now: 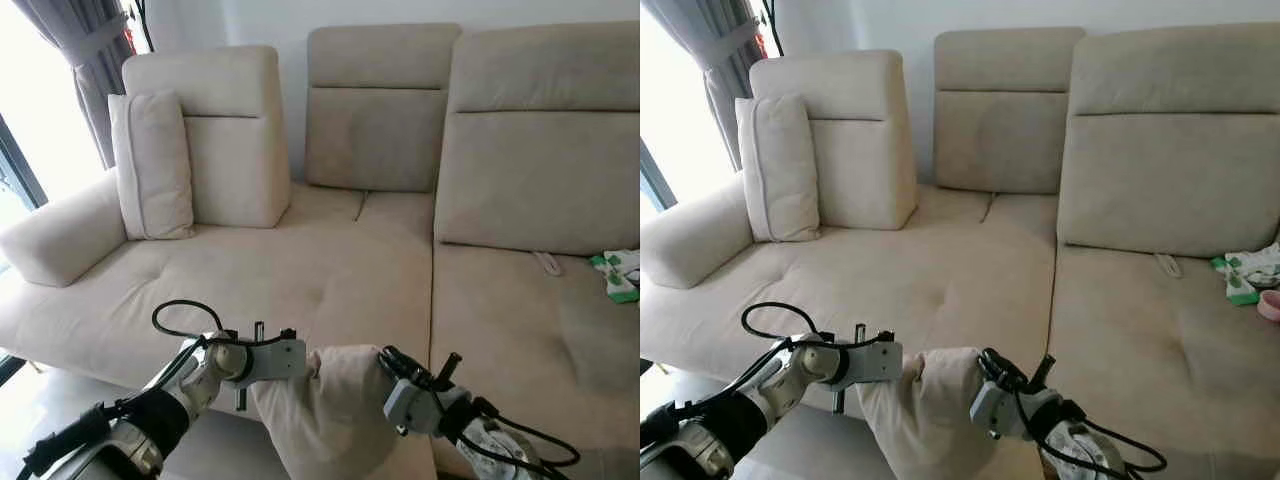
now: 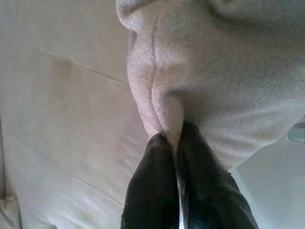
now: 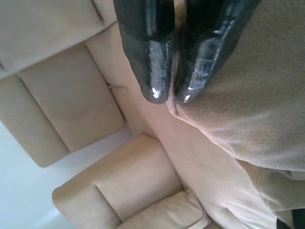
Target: Move the pillow to the sofa from floor
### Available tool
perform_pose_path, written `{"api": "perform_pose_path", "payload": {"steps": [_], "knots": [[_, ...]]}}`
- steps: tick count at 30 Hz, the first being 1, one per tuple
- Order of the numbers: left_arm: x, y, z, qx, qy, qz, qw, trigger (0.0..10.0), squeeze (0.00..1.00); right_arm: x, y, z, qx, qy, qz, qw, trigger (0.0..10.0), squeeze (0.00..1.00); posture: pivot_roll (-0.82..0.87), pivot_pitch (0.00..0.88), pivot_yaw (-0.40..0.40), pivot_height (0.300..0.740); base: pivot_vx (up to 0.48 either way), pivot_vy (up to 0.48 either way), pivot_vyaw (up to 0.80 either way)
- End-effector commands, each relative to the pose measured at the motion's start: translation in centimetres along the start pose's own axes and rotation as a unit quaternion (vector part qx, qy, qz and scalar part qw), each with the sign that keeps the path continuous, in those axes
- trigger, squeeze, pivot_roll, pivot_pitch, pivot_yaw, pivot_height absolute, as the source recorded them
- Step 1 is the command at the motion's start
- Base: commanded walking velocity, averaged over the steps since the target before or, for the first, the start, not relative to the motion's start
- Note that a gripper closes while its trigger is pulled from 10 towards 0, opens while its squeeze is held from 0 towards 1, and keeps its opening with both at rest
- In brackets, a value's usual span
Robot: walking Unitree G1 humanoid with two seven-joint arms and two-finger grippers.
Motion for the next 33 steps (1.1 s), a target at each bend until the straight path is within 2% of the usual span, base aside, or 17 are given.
{"api": "perform_pose_path", "payload": {"steps": [1, 6, 25, 33], "knots": [[0.0, 0.4, -0.1, -0.002, 0.001, 0.013, 1.0, 10.0, 0.0, -2.1, 2.5, 0.6, -0.052, -0.044, -0.004, 0.998, 10.0, 0.0, 0.05, 0.0, 0.091, 0.651, 0.0, 0.0, 0.0], [0.5, 0.5, -0.2, -0.003, 0.012, 0.012, 1.0, 10.0, 0.0, -2.4, 3.0, 0.7, -0.06, -0.05, -0.004, 0.997, 10.0, 0.0, 0.06, 0.0, 0.085, 0.674, 0.0, 0.0, 0.0], [0.3, 1.2, 0.1, -0.012, 0.011, 0.014, 1.0, 10.0, 0.0, -3.4, 3.5, 0.6, -0.062, -0.07, -0.008, 0.996, 10.0, 0.0, 0.04, 0.0, 0.088, 0.739, 0.0, 0.0, 0.0], [0.3, 1.4, 0.1, -0.014, 0.012, 0.015, 1.0, 10.0, 0.0, -3.7, 3.4, 0.6, -0.059, -0.078, -0.01, 0.995, 10.0, 0.0, 0.03, 0.0, 0.09, 0.74, 0.0, 0.0, 0.0]]}}
Point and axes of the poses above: a point about 5 cm out from each wrist's last joint towards the gripper, its own z axis pointing out of the wrist towards the gripper, its own y axis along the axis of the wrist's last joint, x = y × z, the point moved 5 cm from there along z, pointing out of the wrist towards the gripper, and after that the axes turned 1 degree about -z, right-handed, at the moved point
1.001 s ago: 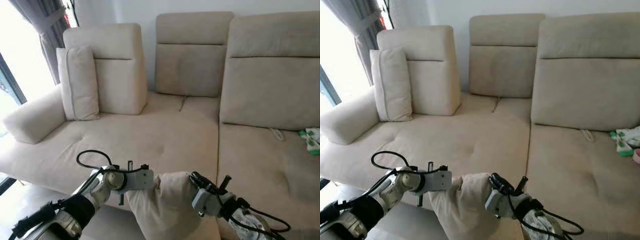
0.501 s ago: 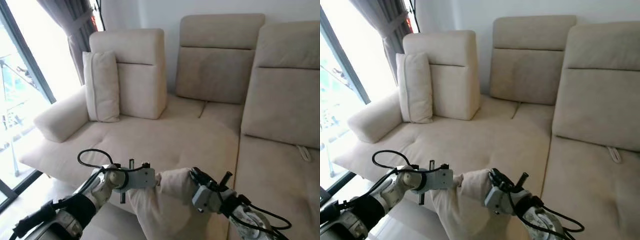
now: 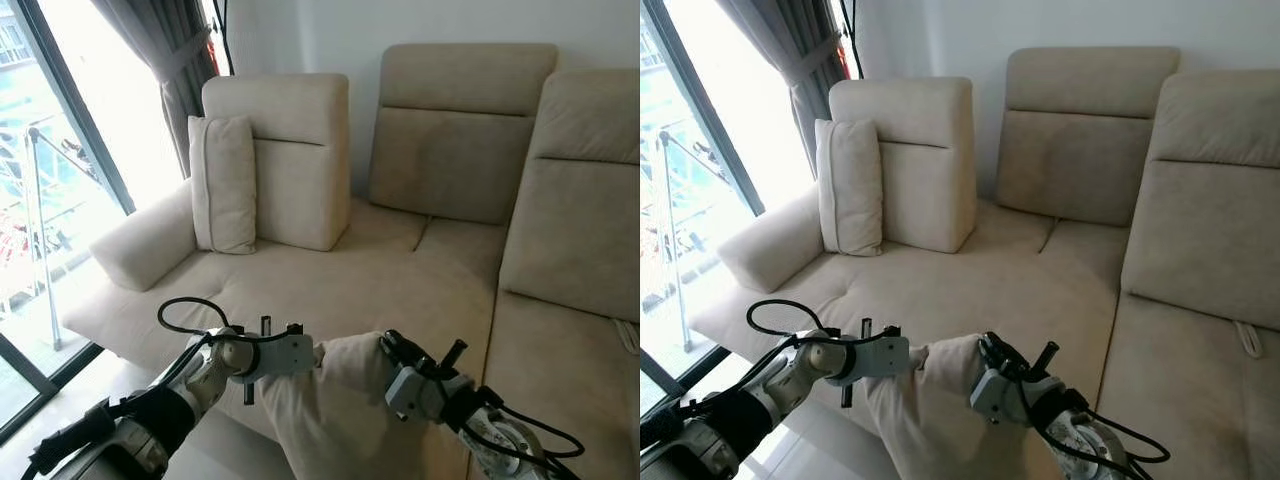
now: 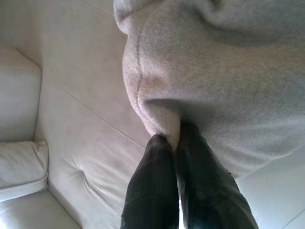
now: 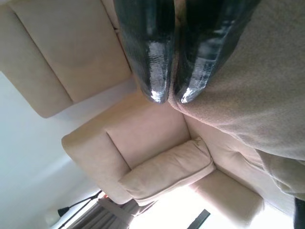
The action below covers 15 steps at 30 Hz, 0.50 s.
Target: Move the pillow to the sofa from floor
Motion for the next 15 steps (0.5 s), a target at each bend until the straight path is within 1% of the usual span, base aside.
{"api": "perform_pose_path", "payload": {"steps": [1, 6, 11, 15], "knots": [[-0.22, -0.31, 0.02, 0.005, -0.004, 0.008, 1.0, 10.0, 0.0, -1.67, 2.83, 0.83, -0.056, -0.043, 0.0, 0.998, 10.0, 0.0, 0.03, 0.0, 0.09, 0.74, 0.0, 0.0, 0.0], [-0.19, -0.27, 0.06, 0.005, -0.003, 0.008, 1.0, 10.0, 0.0, -2.08, 2.74, 0.86, -0.052, -0.055, 0.003, 0.997, 10.0, 0.0, 0.03, 0.0, 0.09, 0.74, 0.0, 0.0, 0.0], [-0.24, -0.14, 0.09, 0.003, -0.004, 0.008, 1.0, 10.0, 0.0, -2.23, 2.78, 0.9, -0.054, -0.057, 0.004, 0.997, 10.0, 0.0, 0.03, 0.0, 0.088, 0.74, 0.0, 0.0, -0.48], [-0.26, -0.07, 0.12, 0.002, -0.003, 0.007, 1.0, 10.0, 0.0, -2.07, 2.76, 0.94, -0.052, -0.053, 0.007, 0.997, 10.0, 0.0, 0.04, 0.0, 0.085, 0.74, 0.0, 0.0, 0.0]]}}
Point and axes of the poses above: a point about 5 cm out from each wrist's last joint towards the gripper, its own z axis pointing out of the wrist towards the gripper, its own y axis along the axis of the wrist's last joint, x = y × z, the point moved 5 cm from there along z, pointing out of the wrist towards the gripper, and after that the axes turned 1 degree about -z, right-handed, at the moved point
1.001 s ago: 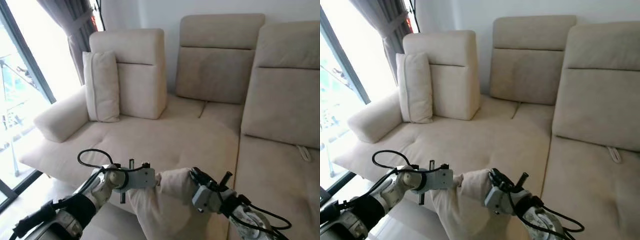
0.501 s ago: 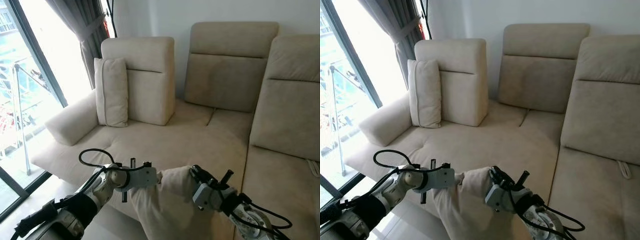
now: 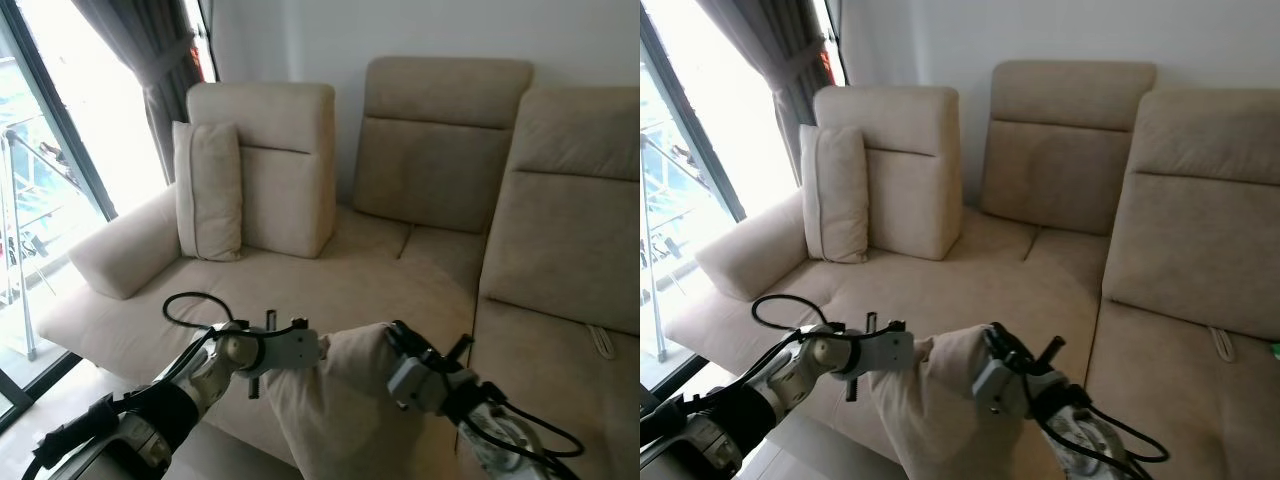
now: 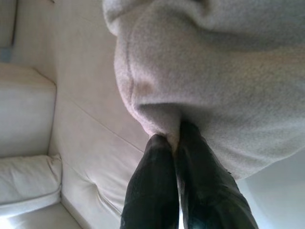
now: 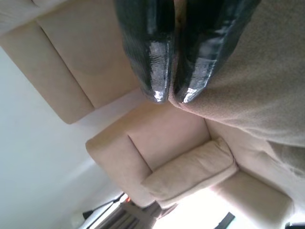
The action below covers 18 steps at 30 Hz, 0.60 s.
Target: Move the pillow to the sofa from floor
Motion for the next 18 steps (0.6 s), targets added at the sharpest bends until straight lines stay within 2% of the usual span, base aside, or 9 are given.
{"api": "perform_pose_path", "payload": {"steps": [1, 11, 18], "knots": [[-0.6, 0.0, 0.2, 0.002, -0.01, 0.004, 1.0, 10.0, 0.0, -1.3, 1.9, 0.6, -0.042, -0.029, 0.0, 0.999, 10.0, 0.0, 0.04, 0.0, 0.085, 0.74, 0.0, 0.0, 0.0], [-0.3, 0.5, 0.4, -0.007, 0.001, -0.001, 1.0, 10.0, 0.0, -1.5, 1.9, 0.6, -0.037, -0.034, 0.006, 0.999, 10.0, 0.0, 0.03, 0.0, 0.09, 0.74, 0.0, 0.0, -0.76], [0.6, 1.2, 0.3, -0.024, 0.02, -0.009, 0.999, 10.0, 0.0, -1.9, 2.0, 0.7, -0.038, -0.048, 0.006, 0.998, 10.0, 0.0, 0.03, 0.0, 0.092, 0.74, 0.0, 0.0, -0.8]]}}
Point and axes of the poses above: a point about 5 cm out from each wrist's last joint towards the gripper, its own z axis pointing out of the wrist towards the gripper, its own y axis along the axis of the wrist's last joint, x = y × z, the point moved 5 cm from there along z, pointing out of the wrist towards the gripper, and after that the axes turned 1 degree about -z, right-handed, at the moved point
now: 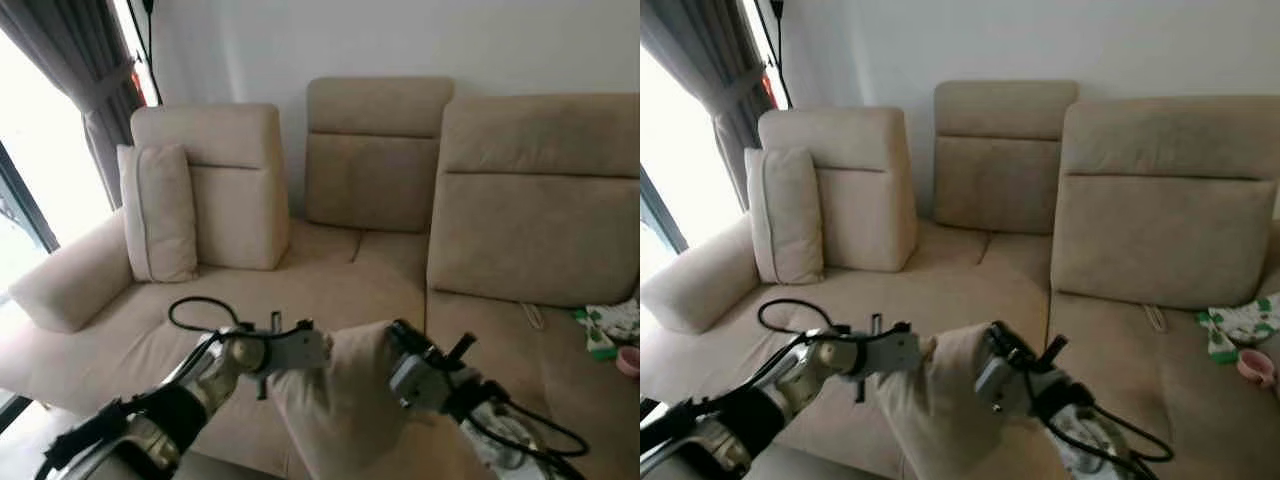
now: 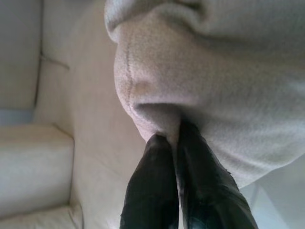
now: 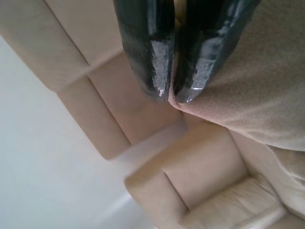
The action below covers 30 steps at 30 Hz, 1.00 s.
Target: Move the pillow to the sofa from floor
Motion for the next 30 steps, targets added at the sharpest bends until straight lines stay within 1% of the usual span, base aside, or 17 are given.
{"api": "perform_pose_path", "payload": {"steps": [1, 2, 3, 4, 5, 6, 7, 8, 11, 17, 20, 21, 24, 30], "knots": [[-0.1, 0.2, 0.1, -0.007, 0.0, -0.003, 1.0, 10.0, 0.0, -1.1, 2.6, 0.7, -0.053, -0.031, 0.005, 0.998, 10.0, 0.0, 0.03, 0.0, 0.092, 0.74, 0.0, 0.0, -0.8], [2.1, 1.6, -0.3, -0.043, 0.058, -0.028, 0.997, 10.0, 0.0, -1.9, 2.8, 0.8, -0.055, -0.047, 0.002, 0.997, 10.0, 0.0, 0.02, 0.0, 0.093, 0.74, 0.0, 0.0, -0.8], [2.7, 2.0, -0.4, -0.052, 0.075, -0.036, 0.995, 10.0, 0.0, -2.1, 2.8, 0.8, -0.056, -0.052, 0.001, 0.997, 10.0, 0.0, 0.02, 0.0, 0.093, 0.74, 0.0, 0.0, -0.8], [4.0, 2.5, -0.8, -0.063, 0.103, -0.045, 0.992, 10.0, 0.0, -2.4, 2.8, 0.9, -0.057, -0.059, 0.002, 0.997, 10.0, 0.0, 0.03, 0.0, 0.092, 0.74, 0.0, 0.0, 0.0], [4.0, 2.5, -0.8, -0.063, 0.103, -0.045, 0.992, 10.0, 0.0, -2.4, 2.8, 0.9, -0.057, -0.059, 0.002, 0.997, 10.0, 0.0, 0.03, 0.0, 0.092, 0.74, 0.0, 0.0, 0.0], [4.9, 2.9, -1.2, -0.069, 0.123, -0.052, 0.989, 10.0, 0.0, -2.6, 2.9, 0.9, -0.058, -0.062, 0.004, 0.996, 10.0, 0.0, 0.03, 0.0, 0.091, 0.74, 0.0, 0.0, 0.0], [4.9, 2.9, -1.2, -0.069, 0.123, -0.052, 0.989, 10.0, 0.0, -2.6, 2.9, 0.9, -0.058, -0.062, 0.004, 0.996, 10.0, 0.0, 0.03, 0.0, 0.091, 0.74, 0.0, 0.0, 0.0], [5.9, 3.1, -1.6, -0.072, 0.143, -0.057, 0.985, 10.0, 0.0, -2.8, 2.9, 1.0, -0.059, -0.065, 0.005, 0.996, 10.0, 0.0, 0.03, 0.0, 0.091, 0.74, 0.0, 0.0, 0.0], [5.9, 3.0, -1.5, -0.069, 0.143, -0.06, 0.985, 10.0, 0.0, -2.9, 2.9, 1.0, -0.06, -0.066, 0.005, 0.996, 10.0, 0.0, 0.03, 0.0, 0.092, 0.74, 0.0, 0.0, 0.0], [5.4, 2.9, -1.3, -0.066, 0.14, -0.065, 0.986, 10.0, 0.0, -3.4, 2.9, 1.3, -0.059, -0.069, 0.006, 0.996, 10.0, 0.0, 0.03, 0.0, 0.089, 0.74, 0.0, 0.0, 0.0], [5.3, 3.2, -1.2, -0.074, 0.137, -0.062, 0.986, 10.0, 0.0, -3.6, 2.9, 1.3, -0.061, -0.072, 0.005, 0.996, 10.0, 0.0, 0.03, 0.0, 0.087, 0.74, 0.0, 0.0, 0.0], [5.4, 3.6, -1.2, -0.08, 0.14, -0.063, 0.985, 10.0, 0.0, -4.0, 3.1, 1.4, -0.065, -0.077, 0.002, 0.995, 10.0, 0.0, 0.03, 0.0, 0.087, 0.74, 0.0, 0.0, 0.0], [5.6, 3.8, -1.3, -0.084, 0.143, -0.063, 0.984, 10.0, 0.0, -4.2, 3.2, 1.4, -0.068, -0.081, 0.001, 0.994, 10.0, 0.0, 0.03, 0.0, 0.087, 0.74, 0.0, 0.0, 0.0], [5.7, 4.1, -1.3, -0.088, 0.145, -0.061, 0.984, 10.0, 0.0, -4.4, 3.4, 1.6, -0.07, -0.085, 0.0, 0.994, 10.0, 0.0, 0.03, 0.0, 0.087, 0.74, 0.264, 0.0, 0.0]]}}
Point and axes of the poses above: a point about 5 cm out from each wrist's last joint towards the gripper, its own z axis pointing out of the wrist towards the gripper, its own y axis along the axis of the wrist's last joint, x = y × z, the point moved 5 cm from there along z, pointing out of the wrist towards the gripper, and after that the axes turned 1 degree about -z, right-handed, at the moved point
